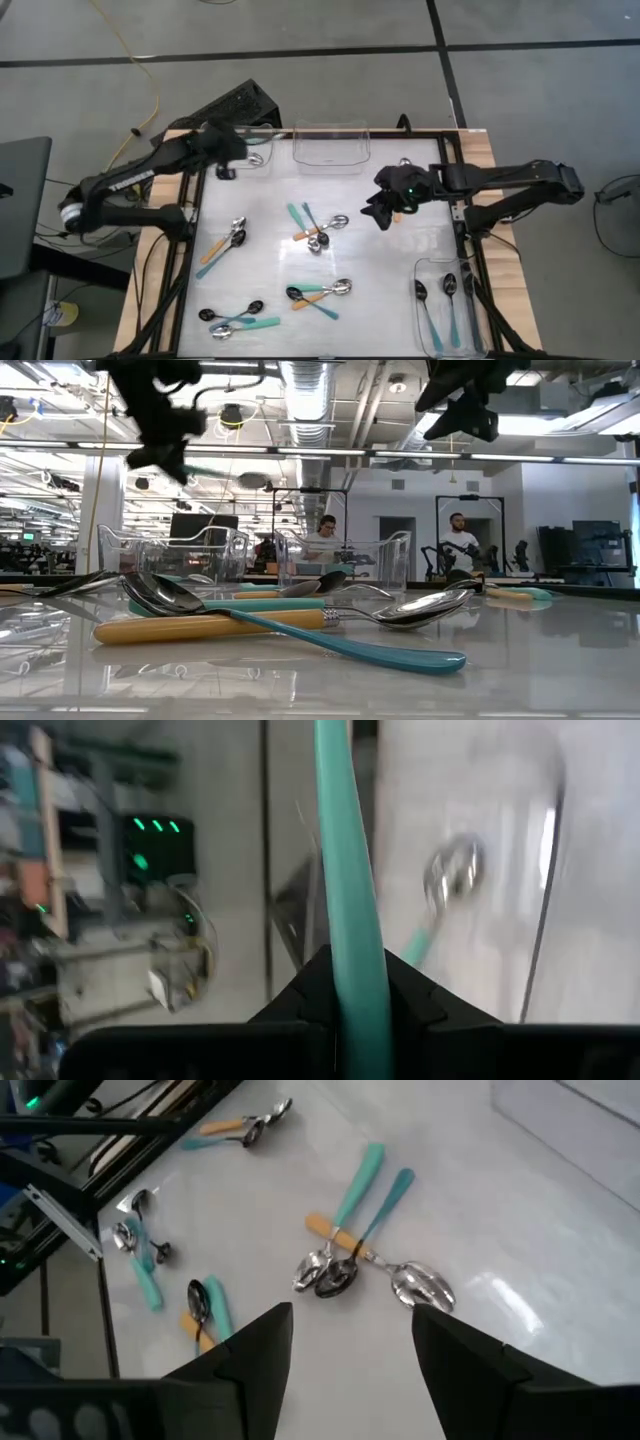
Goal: Sort silverware by color (type)
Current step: Put the green spoon into the top left transparent bin
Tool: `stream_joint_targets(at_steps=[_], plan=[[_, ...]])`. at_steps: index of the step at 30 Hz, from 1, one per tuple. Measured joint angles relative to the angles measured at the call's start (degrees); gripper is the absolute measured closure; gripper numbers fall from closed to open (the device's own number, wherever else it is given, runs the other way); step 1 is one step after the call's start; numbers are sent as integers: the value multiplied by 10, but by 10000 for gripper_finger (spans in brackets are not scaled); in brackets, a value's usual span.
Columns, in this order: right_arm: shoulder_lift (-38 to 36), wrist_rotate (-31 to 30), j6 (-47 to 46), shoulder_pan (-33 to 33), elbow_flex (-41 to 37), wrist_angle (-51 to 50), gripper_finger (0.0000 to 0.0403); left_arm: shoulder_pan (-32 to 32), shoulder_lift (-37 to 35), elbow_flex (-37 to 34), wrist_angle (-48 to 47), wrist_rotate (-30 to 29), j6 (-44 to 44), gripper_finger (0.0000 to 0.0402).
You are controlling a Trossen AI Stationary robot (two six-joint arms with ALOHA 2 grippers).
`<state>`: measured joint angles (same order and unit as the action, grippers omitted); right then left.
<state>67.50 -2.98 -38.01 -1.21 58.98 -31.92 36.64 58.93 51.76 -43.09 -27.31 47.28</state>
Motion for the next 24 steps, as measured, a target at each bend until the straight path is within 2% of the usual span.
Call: stream_joint_targets(at_steps=[2,4,11,20,24], plan=[[4,-2,-1,-11,0,-3,173,41,-3,-28,1,-3,3,377],[13,-3,-1,-20,0,0,173,69,4,-50,-7,-31,3,377],[31,-4,-6,-28,0,-2,173,113,42,-81,27,-62,9,373],[30,-1,-19,-29,0,-2,173,113,72,-80,31,-92,-29,239],[30,-1,-21,-29,0,-3,173,105,72,-70,26,-106,-34,194]])
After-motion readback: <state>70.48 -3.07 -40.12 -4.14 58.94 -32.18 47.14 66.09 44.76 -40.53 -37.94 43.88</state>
